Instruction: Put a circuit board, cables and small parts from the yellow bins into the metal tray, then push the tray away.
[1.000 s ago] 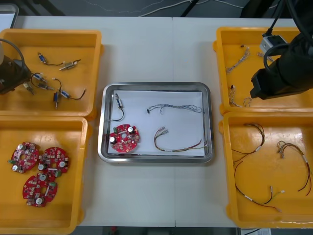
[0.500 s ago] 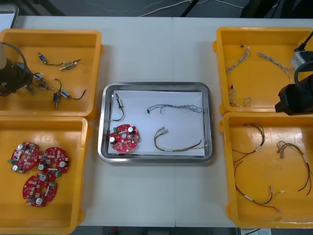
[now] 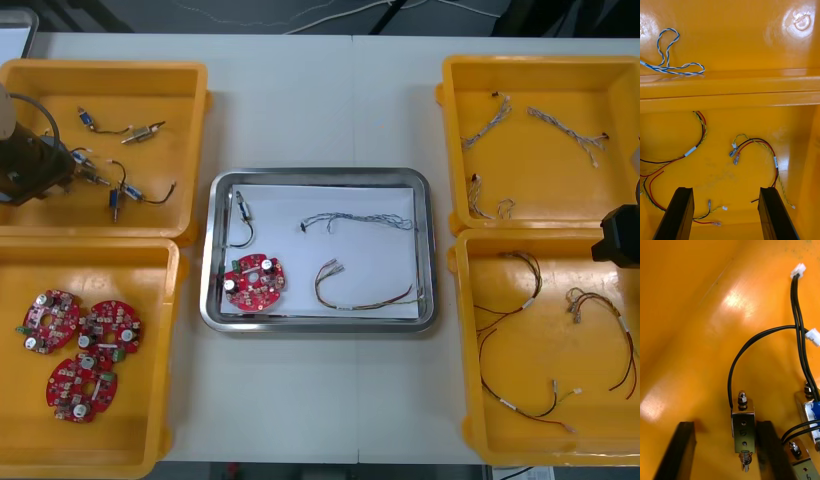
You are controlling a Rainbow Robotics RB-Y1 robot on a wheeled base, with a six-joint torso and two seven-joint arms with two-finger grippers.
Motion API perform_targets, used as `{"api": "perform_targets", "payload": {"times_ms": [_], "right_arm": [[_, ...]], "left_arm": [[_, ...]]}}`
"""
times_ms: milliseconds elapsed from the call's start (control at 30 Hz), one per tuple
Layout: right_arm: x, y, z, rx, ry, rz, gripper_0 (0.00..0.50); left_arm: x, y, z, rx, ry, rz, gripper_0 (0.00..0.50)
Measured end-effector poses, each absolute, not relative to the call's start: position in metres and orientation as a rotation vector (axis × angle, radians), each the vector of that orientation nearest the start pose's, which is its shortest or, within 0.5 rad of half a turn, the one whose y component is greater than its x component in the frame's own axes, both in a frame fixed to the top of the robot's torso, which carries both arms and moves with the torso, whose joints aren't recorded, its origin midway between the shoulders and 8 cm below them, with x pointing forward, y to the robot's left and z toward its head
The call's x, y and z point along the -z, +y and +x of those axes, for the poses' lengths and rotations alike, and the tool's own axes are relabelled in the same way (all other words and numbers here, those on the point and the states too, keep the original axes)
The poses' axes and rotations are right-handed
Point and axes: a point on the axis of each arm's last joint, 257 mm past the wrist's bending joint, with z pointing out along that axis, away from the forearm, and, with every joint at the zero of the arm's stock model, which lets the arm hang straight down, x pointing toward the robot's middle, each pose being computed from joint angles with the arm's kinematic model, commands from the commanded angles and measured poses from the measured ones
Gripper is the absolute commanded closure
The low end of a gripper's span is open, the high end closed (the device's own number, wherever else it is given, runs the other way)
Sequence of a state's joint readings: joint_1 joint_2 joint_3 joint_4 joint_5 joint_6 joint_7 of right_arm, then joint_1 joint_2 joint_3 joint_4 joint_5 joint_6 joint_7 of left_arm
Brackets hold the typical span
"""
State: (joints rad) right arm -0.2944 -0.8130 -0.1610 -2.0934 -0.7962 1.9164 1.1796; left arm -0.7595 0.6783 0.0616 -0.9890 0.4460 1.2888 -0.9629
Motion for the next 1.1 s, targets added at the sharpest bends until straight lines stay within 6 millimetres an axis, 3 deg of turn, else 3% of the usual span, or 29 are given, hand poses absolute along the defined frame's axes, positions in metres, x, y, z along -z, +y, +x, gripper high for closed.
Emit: {"api": "perform_targets", "payload": {"times_ms": [133, 200, 233, 267, 733, 967, 1100], "right_arm": [[0.169, -0.367, 0.397, 0.078, 2.718, 0.079, 0.0], [0.171, -0.37, 0.396, 0.09, 2.72, 0.089, 0.0], [0.172, -0.371, 0.395, 0.095, 2.723, 0.094, 0.0], [0.173, -0.372, 0.394, 0.099, 2.726, 0.097, 0.0], [0.184, -0.377, 0.385, 0.104, 2.752, 0.113, 0.0], [0.184, -0.377, 0.385, 0.104, 2.752, 0.114, 0.0], [0.184, -0.377, 0.385, 0.105, 2.752, 0.114, 0.0]], "left_arm": [[0.219, 0.461, 0.581, 0.034, 2.395, -0.949, 0.26], [0.219, 0.46, 0.581, 0.035, 2.396, -0.949, 0.368], [0.219, 0.46, 0.581, 0.035, 2.396, -0.949, 0.463], [0.219, 0.46, 0.581, 0.036, 2.396, -0.949, 0.5], [0.216, 0.452, 0.574, 0.032, 2.432, -0.94, 0.5], [0.178, 0.421, 0.558, 0.004, 2.506, -0.846, 0.5], [0.166, 0.412, 0.55, -0.01, 2.53, -0.818, 0.5]]}}
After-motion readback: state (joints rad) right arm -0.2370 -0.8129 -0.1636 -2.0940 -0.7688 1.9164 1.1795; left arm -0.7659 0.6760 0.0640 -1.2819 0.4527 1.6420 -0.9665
